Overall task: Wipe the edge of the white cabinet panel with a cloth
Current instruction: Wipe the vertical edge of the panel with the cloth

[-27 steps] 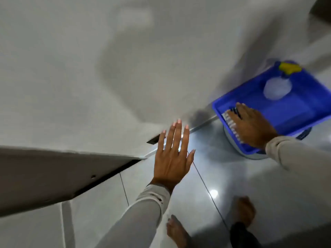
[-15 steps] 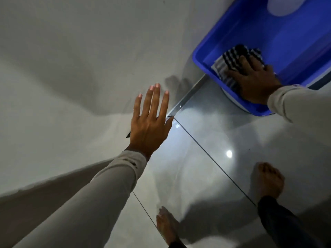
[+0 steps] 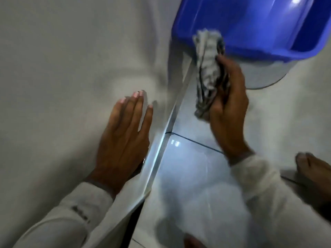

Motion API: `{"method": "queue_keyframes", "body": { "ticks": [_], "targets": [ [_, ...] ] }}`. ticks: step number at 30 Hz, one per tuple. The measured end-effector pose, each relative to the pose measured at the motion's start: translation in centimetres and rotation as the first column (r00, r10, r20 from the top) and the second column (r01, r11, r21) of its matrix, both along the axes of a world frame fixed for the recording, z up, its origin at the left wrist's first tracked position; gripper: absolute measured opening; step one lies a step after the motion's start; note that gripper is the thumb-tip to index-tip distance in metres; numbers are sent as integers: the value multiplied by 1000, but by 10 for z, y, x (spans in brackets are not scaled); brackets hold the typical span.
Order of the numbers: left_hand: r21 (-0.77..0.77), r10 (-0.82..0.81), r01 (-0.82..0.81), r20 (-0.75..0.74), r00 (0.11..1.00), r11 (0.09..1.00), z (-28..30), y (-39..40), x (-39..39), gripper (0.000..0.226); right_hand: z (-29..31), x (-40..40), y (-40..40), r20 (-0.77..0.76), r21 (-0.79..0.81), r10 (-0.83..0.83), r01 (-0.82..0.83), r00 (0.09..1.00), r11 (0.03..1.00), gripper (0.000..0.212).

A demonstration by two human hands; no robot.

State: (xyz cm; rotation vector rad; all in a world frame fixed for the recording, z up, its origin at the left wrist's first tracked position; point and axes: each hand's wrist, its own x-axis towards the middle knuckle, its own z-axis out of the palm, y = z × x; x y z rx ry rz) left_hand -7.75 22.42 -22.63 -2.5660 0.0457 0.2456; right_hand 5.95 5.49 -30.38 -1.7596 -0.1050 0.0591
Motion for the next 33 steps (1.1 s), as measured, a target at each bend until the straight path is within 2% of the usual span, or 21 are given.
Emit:
{"method": "queue_keyframes", "body": {
  "ticks": [1, 3, 5, 6, 7, 9, 13, 16, 18, 20, 23, 26, 28, 30, 33],
  "targets": [
    [19, -32, 32, -10, 999, 999, -14, 2, -9, 61, -31, -42, 7, -171, 121, -64, 86, 983, 989, 59],
    [46, -79, 82, -59, 995, 996, -42, 2, -21, 55, -93, -109, 25, -532, 295, -99, 293, 841, 910, 57],
    [98, -107, 122, -145, 984, 988, -68, 2, -22, 49, -144, -152, 46, -732, 294, -112, 460, 672, 838, 55],
    [123, -123, 148, -190, 974, 981, -79, 2, -20, 47, -165, -164, 58, -766, 291, -114, 499, 633, 816, 54],
    [147, -136, 171, -223, 965, 974, -90, 4, -17, 47, -183, -171, 69, -767, 287, -125, 510, 629, 811, 53],
    [171, -150, 193, -236, 960, 966, -104, 7, -3, 50, -214, -172, 86, -716, 274, -141, 462, 683, 843, 51],
    [200, -135, 180, -218, 967, 963, -114, 8, 29, 60, -236, -160, 110, -597, 254, -38, 234, 801, 939, 45],
    [189, -147, 178, -169, 975, 966, -118, 10, 36, 56, -223, -168, 122, -438, 247, 106, 7, 893, 969, 64],
    [198, -171, 201, -160, 972, 959, -119, 13, 35, 58, -224, -163, 121, -443, 222, 153, -57, 883, 973, 81],
    [212, -192, 226, -166, 967, 951, -119, 16, 35, 58, -233, -131, 123, -464, 195, 178, -96, 868, 976, 86],
    [239, -201, 235, -158, 967, 942, -120, 18, 33, 60, -244, -50, 134, -441, 146, 160, -105, 883, 984, 82],
    [250, -196, 234, -167, 966, 940, -119, 16, 33, 63, -252, 7, 146, -462, 177, 113, -33, 880, 984, 75],
    [281, -190, 239, -192, 963, 930, -118, 15, 33, 64, -251, -13, 145, -437, 177, 113, -38, 892, 984, 71],
    [315, -197, 247, -184, 963, 916, -121, 16, 31, 65, -252, -73, 135, -394, 177, 152, -88, 906, 980, 71],
    [337, -194, 254, -203, 960, 907, -128, 15, 31, 66, -249, -148, 114, -388, 159, 298, -255, 873, 954, 78]
  ]
}}
